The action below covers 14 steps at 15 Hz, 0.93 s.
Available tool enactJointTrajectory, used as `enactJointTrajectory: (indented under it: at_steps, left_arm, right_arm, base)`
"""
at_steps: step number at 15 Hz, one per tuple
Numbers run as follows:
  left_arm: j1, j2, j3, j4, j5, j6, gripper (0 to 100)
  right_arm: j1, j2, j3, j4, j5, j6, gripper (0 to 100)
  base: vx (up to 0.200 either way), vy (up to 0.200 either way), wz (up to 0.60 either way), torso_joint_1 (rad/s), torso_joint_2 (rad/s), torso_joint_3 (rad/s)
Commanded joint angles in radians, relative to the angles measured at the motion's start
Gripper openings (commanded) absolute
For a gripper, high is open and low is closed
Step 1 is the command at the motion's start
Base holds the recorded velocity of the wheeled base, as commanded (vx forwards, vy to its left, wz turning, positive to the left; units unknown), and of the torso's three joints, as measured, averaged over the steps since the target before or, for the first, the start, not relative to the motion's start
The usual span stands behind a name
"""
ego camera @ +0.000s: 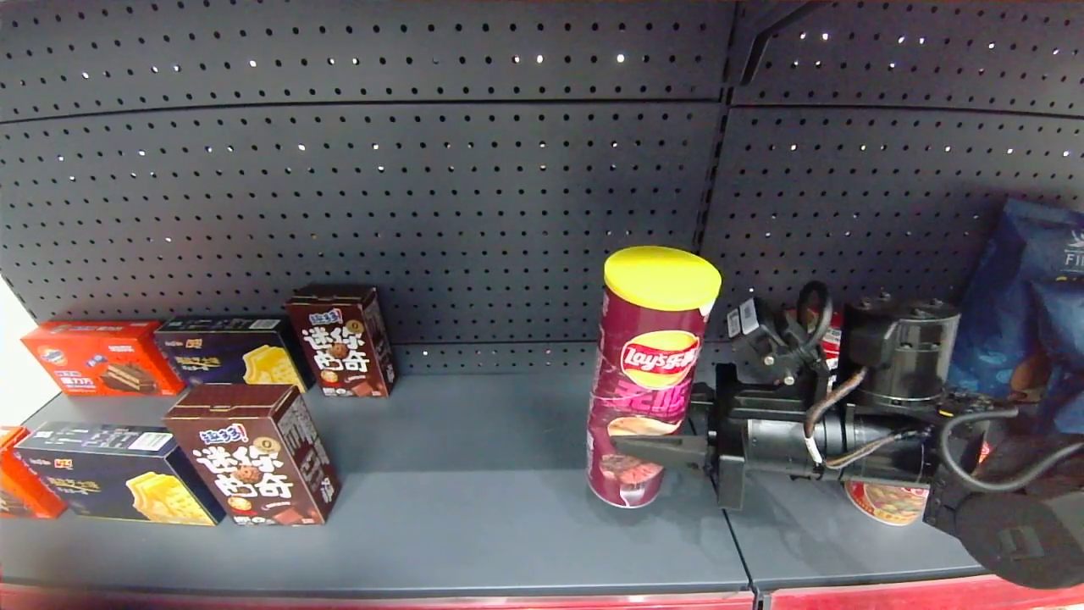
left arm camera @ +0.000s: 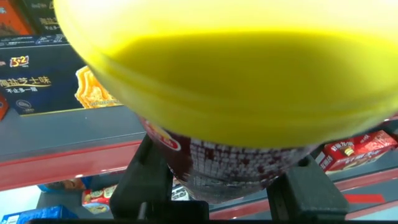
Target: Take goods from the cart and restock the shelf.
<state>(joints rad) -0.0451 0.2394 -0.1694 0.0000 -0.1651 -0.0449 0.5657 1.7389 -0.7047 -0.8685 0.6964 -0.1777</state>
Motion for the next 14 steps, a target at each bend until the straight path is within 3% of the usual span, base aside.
enactJointTrajectory:
  at_steps: [1, 14]
  left_arm:
    - [0.001, -0.008, -0.007, 0.000, 0.001, 0.000, 0]
    - [0.001, -0.005, -0.030, 0.000, -0.001, 0.000, 0]
  right_arm:
    - [0.000, -0.001, 0.100, -0.079, 0.005, 0.001, 0]
    - [-0.004, 0.192, 0.093, -0.195, 0.009, 0.001, 0]
  base:
    - [0.000, 0.000, 0.00, 0.000, 0.00, 0.000]
    - [0.000, 0.000, 0.00, 0.000, 0.00, 0.000]
